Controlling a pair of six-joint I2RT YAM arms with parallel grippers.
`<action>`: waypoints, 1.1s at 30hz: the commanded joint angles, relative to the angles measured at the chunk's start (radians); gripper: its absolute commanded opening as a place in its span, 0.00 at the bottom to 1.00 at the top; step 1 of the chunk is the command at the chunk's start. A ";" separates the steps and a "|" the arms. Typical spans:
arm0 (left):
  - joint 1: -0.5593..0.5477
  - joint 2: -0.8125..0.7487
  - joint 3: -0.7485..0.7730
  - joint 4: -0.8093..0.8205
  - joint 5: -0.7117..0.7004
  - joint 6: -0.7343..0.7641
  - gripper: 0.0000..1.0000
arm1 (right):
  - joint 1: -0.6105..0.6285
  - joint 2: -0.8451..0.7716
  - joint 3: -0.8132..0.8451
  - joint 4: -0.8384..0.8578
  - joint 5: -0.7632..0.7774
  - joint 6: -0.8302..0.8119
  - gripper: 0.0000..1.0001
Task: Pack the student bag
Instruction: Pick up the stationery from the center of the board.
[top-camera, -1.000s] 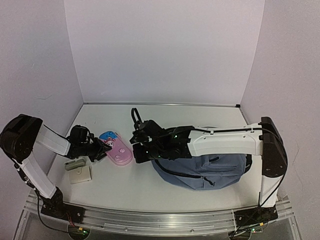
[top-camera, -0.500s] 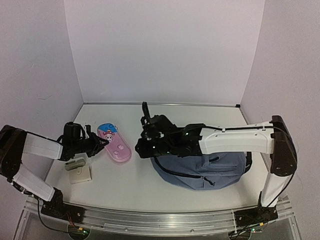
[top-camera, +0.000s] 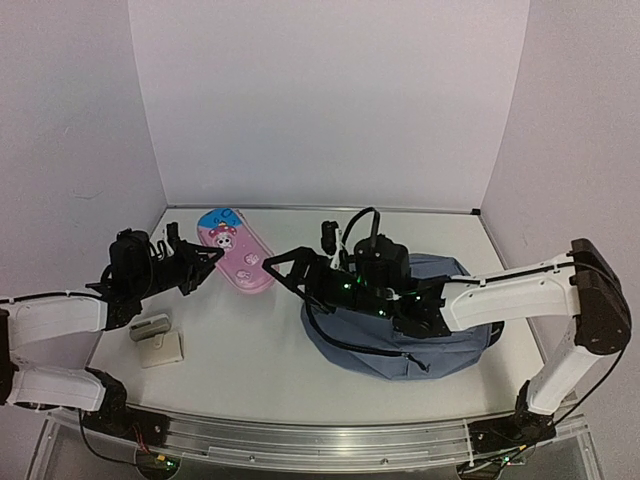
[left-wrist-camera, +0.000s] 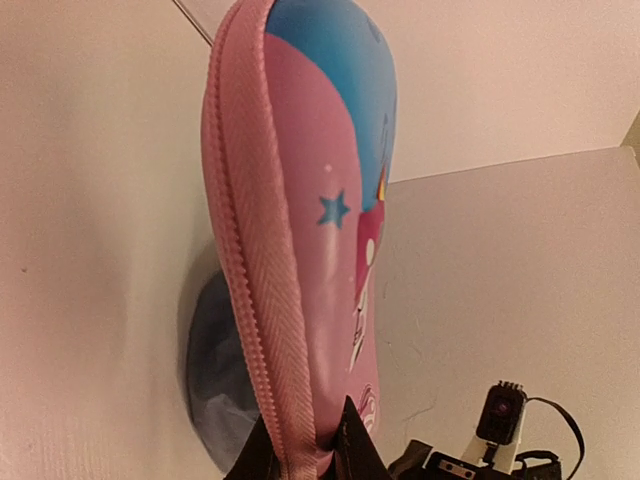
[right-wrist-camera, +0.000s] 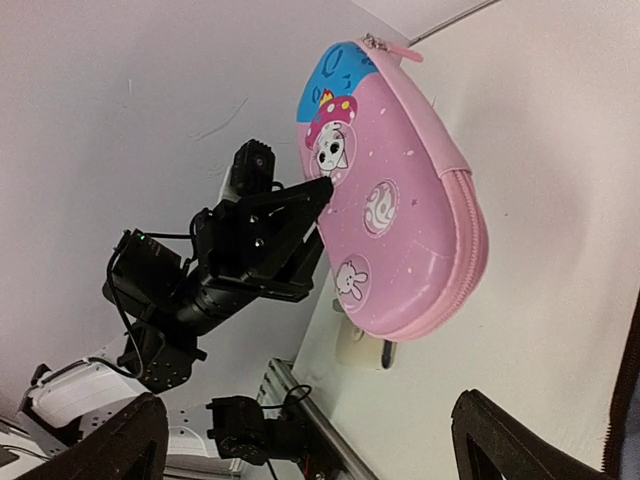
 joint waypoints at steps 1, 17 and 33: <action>-0.070 -0.073 0.083 0.094 -0.048 -0.066 0.00 | 0.003 0.057 -0.001 0.238 -0.047 0.105 0.98; -0.146 -0.099 0.079 0.140 -0.062 -0.134 0.00 | -0.009 0.168 0.119 0.282 0.019 0.009 0.76; -0.192 -0.054 0.204 -0.188 -0.002 0.032 0.79 | -0.065 0.019 0.054 0.272 0.082 -0.130 0.07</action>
